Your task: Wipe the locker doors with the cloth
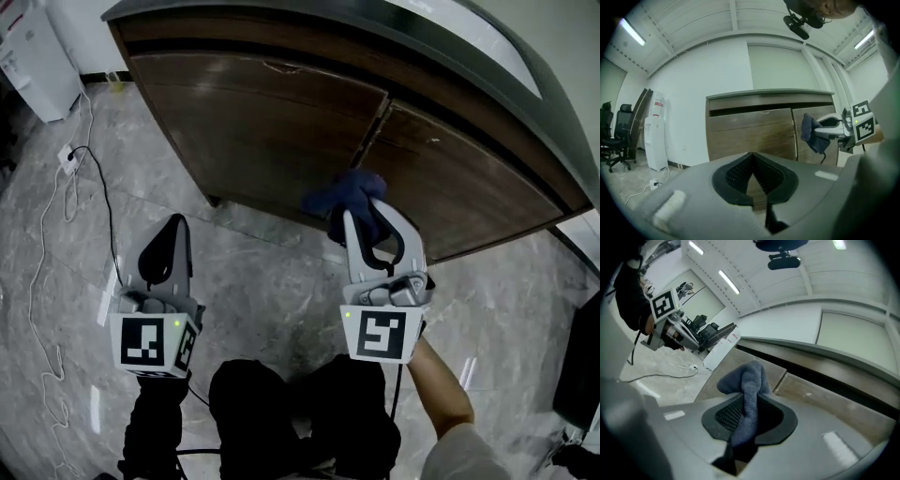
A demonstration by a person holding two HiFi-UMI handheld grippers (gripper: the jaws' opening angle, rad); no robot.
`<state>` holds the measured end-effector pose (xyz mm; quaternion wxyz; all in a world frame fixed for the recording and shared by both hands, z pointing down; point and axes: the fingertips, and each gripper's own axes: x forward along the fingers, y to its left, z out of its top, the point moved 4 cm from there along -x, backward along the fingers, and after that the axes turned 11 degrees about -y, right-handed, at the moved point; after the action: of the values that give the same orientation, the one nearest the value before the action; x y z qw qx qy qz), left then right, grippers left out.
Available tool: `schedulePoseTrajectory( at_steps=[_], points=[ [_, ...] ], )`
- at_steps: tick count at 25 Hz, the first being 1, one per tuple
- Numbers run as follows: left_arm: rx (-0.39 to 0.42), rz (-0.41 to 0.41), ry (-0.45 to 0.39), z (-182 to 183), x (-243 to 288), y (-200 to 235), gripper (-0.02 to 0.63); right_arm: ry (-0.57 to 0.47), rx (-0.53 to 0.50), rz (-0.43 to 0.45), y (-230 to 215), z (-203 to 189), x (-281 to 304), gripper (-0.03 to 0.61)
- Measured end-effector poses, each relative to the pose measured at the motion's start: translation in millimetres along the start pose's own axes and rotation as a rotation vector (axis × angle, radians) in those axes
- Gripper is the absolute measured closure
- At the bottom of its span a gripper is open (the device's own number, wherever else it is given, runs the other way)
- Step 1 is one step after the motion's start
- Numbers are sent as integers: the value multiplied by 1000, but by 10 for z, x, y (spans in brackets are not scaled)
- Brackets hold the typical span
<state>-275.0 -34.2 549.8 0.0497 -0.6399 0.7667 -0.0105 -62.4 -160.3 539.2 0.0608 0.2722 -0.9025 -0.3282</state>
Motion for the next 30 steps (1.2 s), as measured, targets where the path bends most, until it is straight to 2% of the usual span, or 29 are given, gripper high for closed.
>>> schedulePoseTrajectory(
  at_steps=[4, 9, 13, 18, 21, 25, 30],
  points=[
    [-35, -82, 49, 654, 110, -335, 612, 99, 122, -41, -549, 278, -557, 505],
    [-21, -158, 76, 1812, 282, -589, 612, 162, 265, -136, -1370, 935, -958, 505],
    [-17, -230, 69, 2838, 412, -760, 612, 214, 318, -174, -1997, 1677, -1129, 505],
    [-25, -304, 32, 4151, 532, -854, 612, 207, 347, -209, -2785, 2757, -1162, 505],
    [-17, -376, -9, 4831, 524, -865, 612, 210, 364, -269, -3137, 3358, -1229, 505],
    [-28, -408, -39, 5513, 333, -720, 612, 198, 370, -317, -3449, 4055, -1301, 505],
    [-25, -442, -66, 6108, 125, -674, 612, 177, 395, -363, -3688, 4677, -1508, 505]
  ],
)
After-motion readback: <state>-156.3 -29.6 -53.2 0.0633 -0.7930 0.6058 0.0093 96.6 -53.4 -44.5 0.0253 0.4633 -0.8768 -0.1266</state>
